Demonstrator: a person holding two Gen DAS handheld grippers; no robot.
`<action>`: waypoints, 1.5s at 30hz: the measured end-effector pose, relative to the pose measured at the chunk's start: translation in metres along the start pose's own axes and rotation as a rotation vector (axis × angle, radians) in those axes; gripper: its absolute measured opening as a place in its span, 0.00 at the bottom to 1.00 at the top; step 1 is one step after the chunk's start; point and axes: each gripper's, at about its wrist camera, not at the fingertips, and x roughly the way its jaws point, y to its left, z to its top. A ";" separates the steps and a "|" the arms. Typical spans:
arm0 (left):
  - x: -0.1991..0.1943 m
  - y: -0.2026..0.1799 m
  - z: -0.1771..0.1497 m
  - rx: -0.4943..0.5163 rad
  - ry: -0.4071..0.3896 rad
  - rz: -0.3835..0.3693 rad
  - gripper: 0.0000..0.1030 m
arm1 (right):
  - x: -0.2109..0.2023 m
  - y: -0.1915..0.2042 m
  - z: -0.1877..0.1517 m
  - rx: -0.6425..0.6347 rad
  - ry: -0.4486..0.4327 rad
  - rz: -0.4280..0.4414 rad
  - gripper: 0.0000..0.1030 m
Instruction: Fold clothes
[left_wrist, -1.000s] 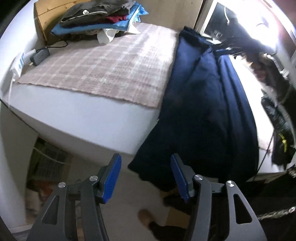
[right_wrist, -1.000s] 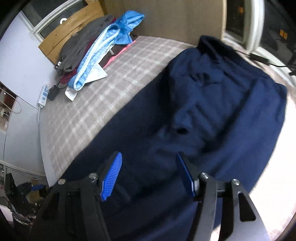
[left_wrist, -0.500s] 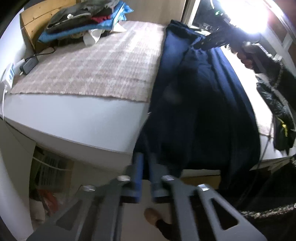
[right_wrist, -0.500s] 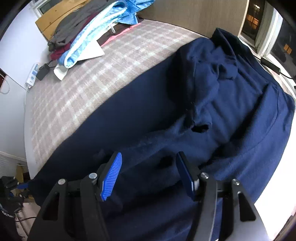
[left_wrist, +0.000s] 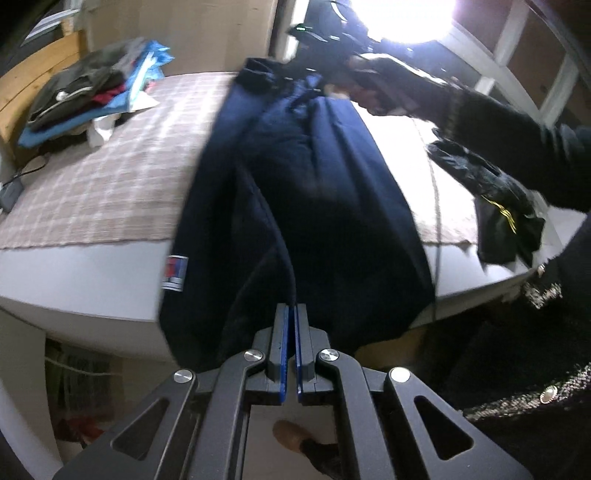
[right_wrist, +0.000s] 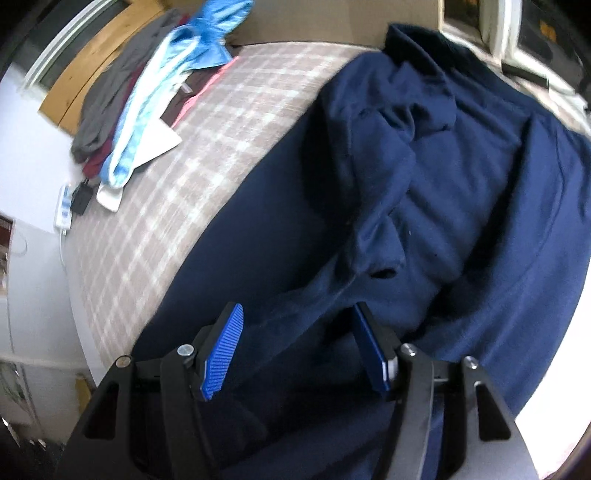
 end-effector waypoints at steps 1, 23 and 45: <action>0.003 -0.002 -0.001 0.002 0.007 -0.007 0.02 | 0.000 -0.002 0.002 0.015 -0.011 -0.009 0.58; 0.029 0.010 -0.021 -0.140 0.051 -0.062 0.28 | -0.023 -0.034 0.005 -0.002 -0.109 -0.107 0.35; -0.012 0.102 0.001 -0.145 0.136 0.062 0.45 | -0.095 0.032 -0.249 0.175 -0.185 -0.059 0.41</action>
